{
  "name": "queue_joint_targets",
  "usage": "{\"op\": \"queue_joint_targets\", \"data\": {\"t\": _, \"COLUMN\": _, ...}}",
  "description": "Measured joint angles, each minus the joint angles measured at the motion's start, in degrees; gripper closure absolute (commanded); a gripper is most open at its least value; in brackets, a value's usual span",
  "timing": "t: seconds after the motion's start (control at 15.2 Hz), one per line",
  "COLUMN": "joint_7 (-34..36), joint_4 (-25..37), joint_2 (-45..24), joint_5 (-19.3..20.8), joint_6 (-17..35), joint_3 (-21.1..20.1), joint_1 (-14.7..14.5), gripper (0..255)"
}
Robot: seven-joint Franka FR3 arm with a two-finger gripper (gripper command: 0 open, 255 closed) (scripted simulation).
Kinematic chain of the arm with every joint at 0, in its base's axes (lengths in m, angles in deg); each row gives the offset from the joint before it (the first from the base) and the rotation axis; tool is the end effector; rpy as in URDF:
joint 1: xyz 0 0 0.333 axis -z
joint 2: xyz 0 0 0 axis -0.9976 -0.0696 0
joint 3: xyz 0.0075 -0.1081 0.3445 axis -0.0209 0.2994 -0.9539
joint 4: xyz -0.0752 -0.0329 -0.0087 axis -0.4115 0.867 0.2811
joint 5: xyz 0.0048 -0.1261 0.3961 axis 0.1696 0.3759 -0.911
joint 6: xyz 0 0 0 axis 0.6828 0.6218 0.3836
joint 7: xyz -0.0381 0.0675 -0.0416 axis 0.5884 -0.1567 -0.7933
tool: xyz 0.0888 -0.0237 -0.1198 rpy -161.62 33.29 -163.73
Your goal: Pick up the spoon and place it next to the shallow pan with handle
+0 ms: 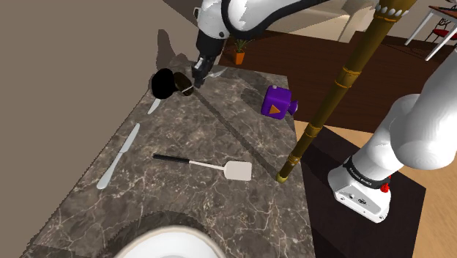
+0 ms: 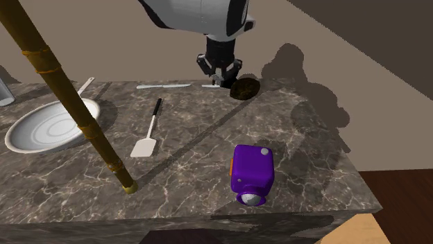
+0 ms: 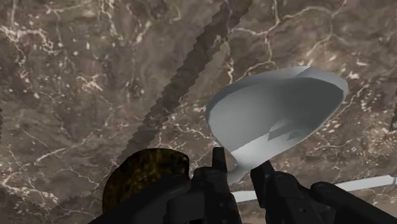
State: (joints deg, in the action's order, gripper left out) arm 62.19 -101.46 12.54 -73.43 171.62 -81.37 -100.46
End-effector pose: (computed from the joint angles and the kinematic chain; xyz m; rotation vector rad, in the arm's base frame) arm 0.5640 0.2816 0.4384 -2.9173 -0.6694 -0.3079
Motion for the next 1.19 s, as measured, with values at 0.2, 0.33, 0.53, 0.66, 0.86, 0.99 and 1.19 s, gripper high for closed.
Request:
{"op": "queue_joint_targets", "data": {"t": 0.2, "joint_7": 3.0, "joint_4": -5.4, "joint_2": 4.2, "joint_5": -0.3, "joint_6": 1.4, "joint_3": -1.5, "joint_1": -1.6, "gripper": 255}}
{"op": "queue_joint_targets", "data": {"t": 0.33, "joint_7": 4.6, "joint_4": -8.7, "joint_2": 7.0, "joint_5": -0.7, "joint_6": 2.3, "joint_3": -2.4, "joint_1": -2.5, "gripper": 255}}
{"op": "queue_joint_targets", "data": {"t": 0.53, "joint_7": 8.0, "joint_4": -12.5, "joint_2": 10.5, "joint_5": -1.0, "joint_6": 2.8, "joint_3": -4.3, "joint_1": -4.2, "gripper": 255}}
{"op": "queue_joint_targets", "data": {"t": 0.66, "joint_7": 9.8, "joint_4": -15.3, "joint_2": 13.0, "joint_5": -1.5, "joint_6": 3.4, "joint_3": -5.4, "joint_1": -5.2, "gripper": 255}}
{"op": "queue_joint_targets", "data": {"t": 0.86, "joint_7": 12.9, "joint_4": -18.9, "joint_2": 16.5, "joint_5": -2.3, "joint_6": 3.8, "joint_3": -7.3, "joint_1": -7.0, "gripper": 255}}
{"op": "queue_joint_targets", "data": {"t": 0.99, "joint_7": 15.4, "joint_4": -21.0, "joint_2": 18.8, "joint_5": -2.8, "joint_6": 3.9, "joint_3": -9.0, "joint_1": -8.3, "gripper": 255}}
{"op": "queue_joint_targets", "data": {"t": 1.19, "joint_7": 19.0, "joint_4": -23.0, "joint_2": 21.1, "joint_5": -3.5, "joint_6": 3.9, "joint_3": -11.3, "joint_1": -10.0, "gripper": 255}}
